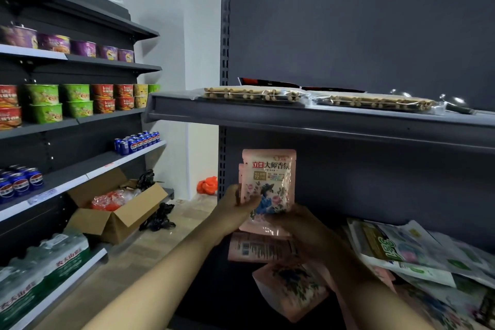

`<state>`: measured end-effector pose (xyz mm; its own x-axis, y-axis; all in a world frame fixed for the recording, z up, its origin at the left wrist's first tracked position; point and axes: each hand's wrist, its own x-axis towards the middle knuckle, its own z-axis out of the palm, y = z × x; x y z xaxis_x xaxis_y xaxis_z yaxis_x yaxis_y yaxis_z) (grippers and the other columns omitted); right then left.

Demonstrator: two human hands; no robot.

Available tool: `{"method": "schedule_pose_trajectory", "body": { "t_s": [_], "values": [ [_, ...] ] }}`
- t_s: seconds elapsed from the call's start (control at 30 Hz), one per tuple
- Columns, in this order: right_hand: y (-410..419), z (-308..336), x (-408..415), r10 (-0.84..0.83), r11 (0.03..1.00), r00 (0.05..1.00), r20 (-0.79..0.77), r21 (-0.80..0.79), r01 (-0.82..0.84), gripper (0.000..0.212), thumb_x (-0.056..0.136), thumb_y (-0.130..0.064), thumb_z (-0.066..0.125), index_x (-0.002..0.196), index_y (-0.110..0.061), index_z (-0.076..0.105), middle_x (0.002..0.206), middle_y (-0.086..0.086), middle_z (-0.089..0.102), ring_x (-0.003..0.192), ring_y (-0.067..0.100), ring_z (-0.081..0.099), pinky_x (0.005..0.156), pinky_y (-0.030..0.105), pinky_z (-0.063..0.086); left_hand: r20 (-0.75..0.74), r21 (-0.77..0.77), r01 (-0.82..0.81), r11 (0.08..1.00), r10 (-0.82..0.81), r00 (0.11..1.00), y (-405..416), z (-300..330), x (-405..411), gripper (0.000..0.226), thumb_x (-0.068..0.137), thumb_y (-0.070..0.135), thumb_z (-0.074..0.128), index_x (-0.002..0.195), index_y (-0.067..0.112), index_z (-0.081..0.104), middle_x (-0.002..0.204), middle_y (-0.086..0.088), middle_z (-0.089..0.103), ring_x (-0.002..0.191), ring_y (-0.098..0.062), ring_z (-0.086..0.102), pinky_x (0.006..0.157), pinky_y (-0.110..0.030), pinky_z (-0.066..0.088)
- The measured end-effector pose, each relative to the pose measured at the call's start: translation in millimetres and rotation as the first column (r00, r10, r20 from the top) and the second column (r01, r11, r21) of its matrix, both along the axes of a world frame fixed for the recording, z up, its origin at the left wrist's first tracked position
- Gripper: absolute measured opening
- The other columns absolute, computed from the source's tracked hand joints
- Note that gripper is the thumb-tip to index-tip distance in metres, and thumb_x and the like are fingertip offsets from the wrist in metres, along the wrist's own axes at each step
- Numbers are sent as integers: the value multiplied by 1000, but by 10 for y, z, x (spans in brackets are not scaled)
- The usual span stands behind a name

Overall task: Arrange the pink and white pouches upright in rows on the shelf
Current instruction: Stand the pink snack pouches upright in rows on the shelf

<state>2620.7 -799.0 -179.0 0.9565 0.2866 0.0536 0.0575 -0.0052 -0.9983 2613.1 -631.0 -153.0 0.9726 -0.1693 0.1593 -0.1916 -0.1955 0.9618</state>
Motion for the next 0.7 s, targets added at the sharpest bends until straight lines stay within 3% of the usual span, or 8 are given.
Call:
{"method": "schedule_pose_trajectory", "body": {
  "t_s": [0.1,0.17,0.33,0.4,0.47,0.57,0.63,0.7],
  "values": [
    [35,-59,104,-69,997,998,-10,26,69,39,83,-5,67,121,-5,62,115,16,68,109,33,64,101,52,46,-79,137,38,990,-27,996,136,-60,53,14,89,28,60,101,26,51,94,10,60,86,-8,60,72,-23,51],
    [71,-117,158,-89,994,996,-31,64,91,37,83,-2,65,120,-4,62,113,16,69,104,32,67,95,49,51,-132,231,48,972,-18,991,193,-172,138,22,90,23,59,110,15,55,103,0,64,91,-17,65,78,-28,52],
    [175,-265,263,-92,992,995,-37,79,95,29,88,-7,61,114,-17,63,107,5,73,96,20,70,80,37,58,-12,300,-88,950,96,995,212,-464,407,9,93,15,53,98,7,53,100,-10,65,79,-18,66,69,-28,51],
    [233,-282,295,-55,998,998,-1,39,55,31,91,-6,57,119,-20,58,113,1,70,103,17,67,84,34,57,45,353,-139,925,131,990,216,-550,494,13,94,16,51,101,6,53,102,-12,65,87,-23,65,75,-34,52],
    [287,-313,332,-54,999,997,56,7,54,38,93,-4,53,129,-16,50,123,5,64,114,21,62,97,40,51,62,380,-167,910,155,986,227,-634,554,14,94,18,49,99,5,52,105,-15,65,91,-23,62,82,-36,51],
    [314,-460,418,-60,991,993,104,-115,72,46,91,-25,55,136,-22,44,132,1,59,122,19,57,105,46,44,64,379,-198,904,188,980,233,-733,604,10,94,18,50,95,7,50,109,-15,63,98,-26,60,83,-35,48],
    [314,-544,448,-67,966,990,121,-240,95,37,93,-37,49,130,-32,45,133,-6,57,123,15,54,107,43,42,63,373,-209,904,200,978,244,-798,649,8,94,16,49,92,9,48,108,-17,63,100,-28,59,83,-36,47],
    [339,-543,434,-99,932,986,133,-333,139,29,98,-35,43,127,-36,42,131,-6,55,123,15,52,108,40,42,58,364,-209,907,202,978,255,-828,691,6,93,15,49,91,10,47,110,-17,63,102,-28,59,84,-35,47]
  ]
}}
